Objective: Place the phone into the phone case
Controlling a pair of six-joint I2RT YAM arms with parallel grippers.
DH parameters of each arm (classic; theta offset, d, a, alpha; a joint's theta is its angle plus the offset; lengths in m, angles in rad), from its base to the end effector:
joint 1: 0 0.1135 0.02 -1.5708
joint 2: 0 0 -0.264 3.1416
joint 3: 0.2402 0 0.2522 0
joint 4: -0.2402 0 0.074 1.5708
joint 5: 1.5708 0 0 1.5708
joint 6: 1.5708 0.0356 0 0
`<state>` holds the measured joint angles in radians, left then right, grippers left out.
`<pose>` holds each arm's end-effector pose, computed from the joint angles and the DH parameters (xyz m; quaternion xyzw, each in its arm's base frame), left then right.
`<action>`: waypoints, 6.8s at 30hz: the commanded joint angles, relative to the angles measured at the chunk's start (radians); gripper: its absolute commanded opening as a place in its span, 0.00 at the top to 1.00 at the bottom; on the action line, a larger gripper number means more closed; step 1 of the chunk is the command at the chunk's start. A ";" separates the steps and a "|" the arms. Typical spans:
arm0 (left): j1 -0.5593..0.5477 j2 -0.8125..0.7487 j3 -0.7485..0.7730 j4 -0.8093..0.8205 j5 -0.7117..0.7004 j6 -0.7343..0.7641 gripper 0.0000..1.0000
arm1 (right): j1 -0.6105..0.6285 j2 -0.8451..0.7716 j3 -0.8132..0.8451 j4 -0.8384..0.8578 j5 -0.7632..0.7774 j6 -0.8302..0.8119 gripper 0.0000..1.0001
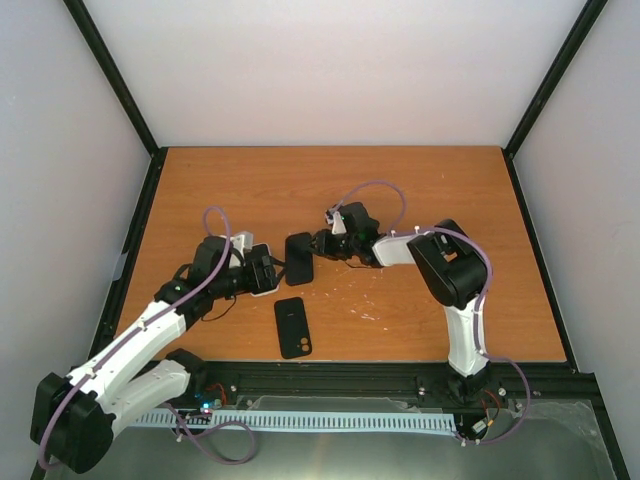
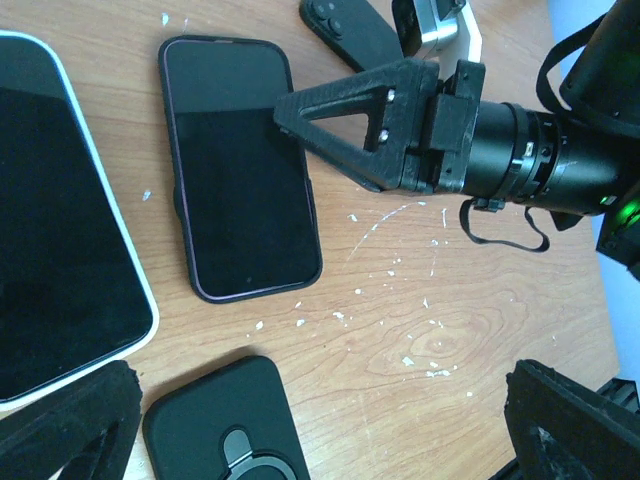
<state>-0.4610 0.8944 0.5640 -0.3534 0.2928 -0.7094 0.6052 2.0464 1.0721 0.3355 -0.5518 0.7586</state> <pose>0.1653 -0.0936 0.2284 -0.0486 0.8945 -0.3443 0.2811 0.3281 0.2497 0.1170 -0.0562 0.8664 0.4614 0.1823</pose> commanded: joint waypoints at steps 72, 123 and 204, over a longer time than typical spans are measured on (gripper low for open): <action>0.013 0.151 -0.393 0.629 0.526 -0.302 0.39 | 0.371 -0.399 -0.475 0.253 0.119 0.215 0.39; 0.004 0.138 -0.370 0.341 0.354 -0.307 0.21 | 0.409 -0.330 -0.420 -0.037 0.204 0.159 0.42; -0.108 0.193 -0.302 0.344 0.263 -0.262 0.23 | -0.132 -0.121 0.274 -0.682 0.504 -0.928 0.07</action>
<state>-0.5594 1.0725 0.2398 -0.0345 0.5716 -0.9882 0.4789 1.8572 1.2846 -0.3344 -0.0402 -0.0200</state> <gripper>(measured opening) 0.771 0.926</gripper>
